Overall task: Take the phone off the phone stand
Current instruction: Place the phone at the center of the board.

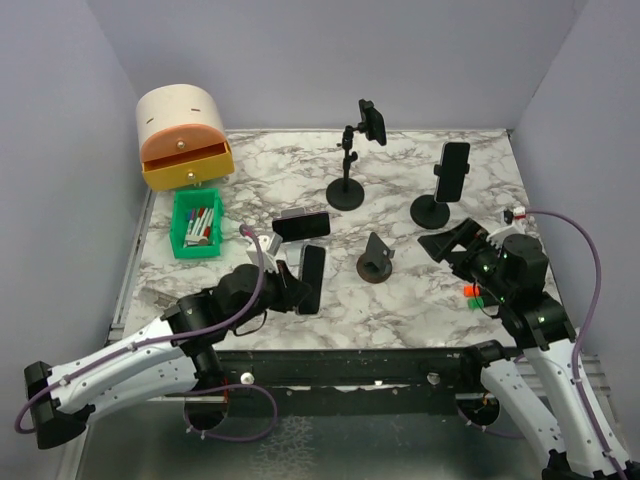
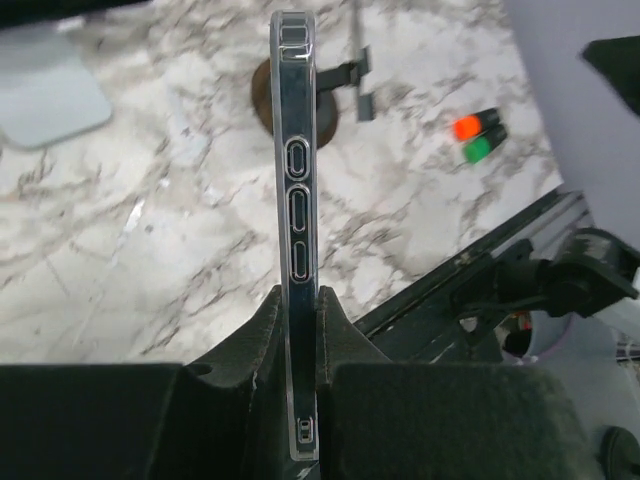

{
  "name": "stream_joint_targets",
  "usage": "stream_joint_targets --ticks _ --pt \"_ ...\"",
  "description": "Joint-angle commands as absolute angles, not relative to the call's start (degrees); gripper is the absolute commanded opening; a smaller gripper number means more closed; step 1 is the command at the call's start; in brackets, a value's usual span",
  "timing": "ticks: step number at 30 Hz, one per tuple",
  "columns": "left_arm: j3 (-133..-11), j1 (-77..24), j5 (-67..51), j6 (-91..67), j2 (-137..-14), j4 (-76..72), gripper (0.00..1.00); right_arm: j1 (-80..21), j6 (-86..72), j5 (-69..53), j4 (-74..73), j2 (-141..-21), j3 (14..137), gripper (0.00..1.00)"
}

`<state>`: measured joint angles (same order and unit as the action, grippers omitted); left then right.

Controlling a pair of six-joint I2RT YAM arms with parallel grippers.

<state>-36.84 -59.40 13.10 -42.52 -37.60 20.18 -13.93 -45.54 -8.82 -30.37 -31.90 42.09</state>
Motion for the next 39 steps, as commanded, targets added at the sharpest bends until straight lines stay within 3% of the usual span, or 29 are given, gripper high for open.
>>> stream_joint_targets --ticks 1,13,22,31,39 --pt "-33.37 -59.68 17.06 -51.97 -38.82 23.15 0.0 -14.33 -44.51 -4.08 -33.16 -29.69 40.25 1.0" --pt "-26.3 -59.55 12.8 -59.1 -45.26 15.26 0.0 -14.34 -43.97 -5.1 -32.88 -29.8 39.65 0.99" --pt "-21.31 -58.54 14.69 -64.88 -42.49 16.3 0.0 -14.33 -44.0 -6.62 -32.28 -29.4 37.3 0.99" --pt "-21.08 -56.38 13.21 -64.51 -40.78 19.65 0.0 -14.33 -44.03 -7.19 -32.0 -29.92 37.37 0.99" --pt "-20.98 -53.7 6.21 -62.01 -48.34 14.14 0.0 -14.33 -43.88 -7.49 -32.08 -30.16 36.62 0.99"
